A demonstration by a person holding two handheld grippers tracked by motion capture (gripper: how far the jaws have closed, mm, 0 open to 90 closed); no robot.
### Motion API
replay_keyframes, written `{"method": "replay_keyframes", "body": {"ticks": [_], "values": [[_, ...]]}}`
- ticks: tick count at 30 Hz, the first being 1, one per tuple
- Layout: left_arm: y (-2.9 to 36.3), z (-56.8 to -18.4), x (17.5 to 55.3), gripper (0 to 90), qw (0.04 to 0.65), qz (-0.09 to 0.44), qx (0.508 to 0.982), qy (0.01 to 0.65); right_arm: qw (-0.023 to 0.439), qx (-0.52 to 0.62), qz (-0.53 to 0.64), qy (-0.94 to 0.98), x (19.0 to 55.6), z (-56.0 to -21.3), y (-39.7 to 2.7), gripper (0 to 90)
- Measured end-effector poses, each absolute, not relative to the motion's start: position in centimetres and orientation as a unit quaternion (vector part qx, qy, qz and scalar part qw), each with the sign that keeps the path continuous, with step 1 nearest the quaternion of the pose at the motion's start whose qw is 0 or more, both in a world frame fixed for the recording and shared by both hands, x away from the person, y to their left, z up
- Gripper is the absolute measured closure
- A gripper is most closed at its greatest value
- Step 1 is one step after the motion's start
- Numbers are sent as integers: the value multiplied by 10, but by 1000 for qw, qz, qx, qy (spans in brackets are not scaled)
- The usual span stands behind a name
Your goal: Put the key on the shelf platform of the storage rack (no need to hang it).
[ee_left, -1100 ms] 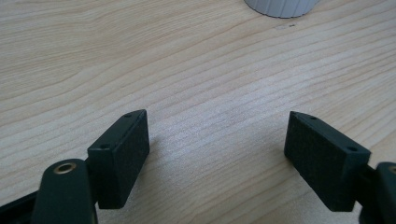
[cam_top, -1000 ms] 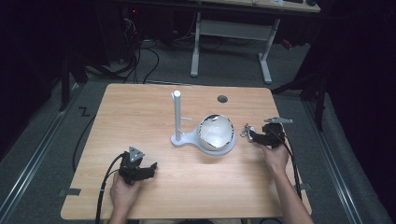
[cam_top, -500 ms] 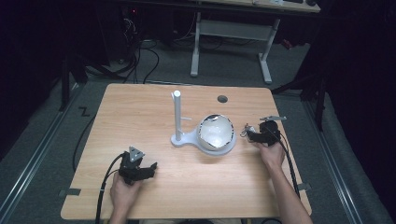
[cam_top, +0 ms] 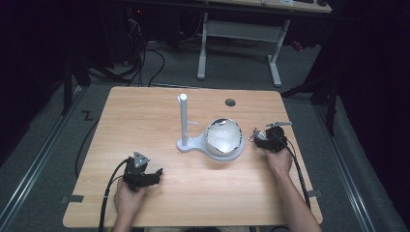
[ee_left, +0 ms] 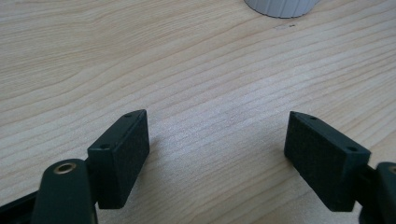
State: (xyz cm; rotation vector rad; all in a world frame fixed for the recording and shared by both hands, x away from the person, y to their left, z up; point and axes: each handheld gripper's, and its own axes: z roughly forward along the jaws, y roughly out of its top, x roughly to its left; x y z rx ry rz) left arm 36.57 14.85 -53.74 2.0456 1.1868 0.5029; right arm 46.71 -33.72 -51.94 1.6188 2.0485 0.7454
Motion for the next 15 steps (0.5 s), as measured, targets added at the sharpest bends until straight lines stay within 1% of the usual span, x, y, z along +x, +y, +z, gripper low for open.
{"method": "replay_keyframes", "body": {"ticks": [7, 15], "values": [[149, -537, 366, 225, 354, 194, 792, 459, 219, 577, 263, 741, 466, -519, -334, 483], [149, -537, 366, 224, 354, 194, 792, 459, 216, 577, 265, 742, 466, -519, -335, 501]]}}
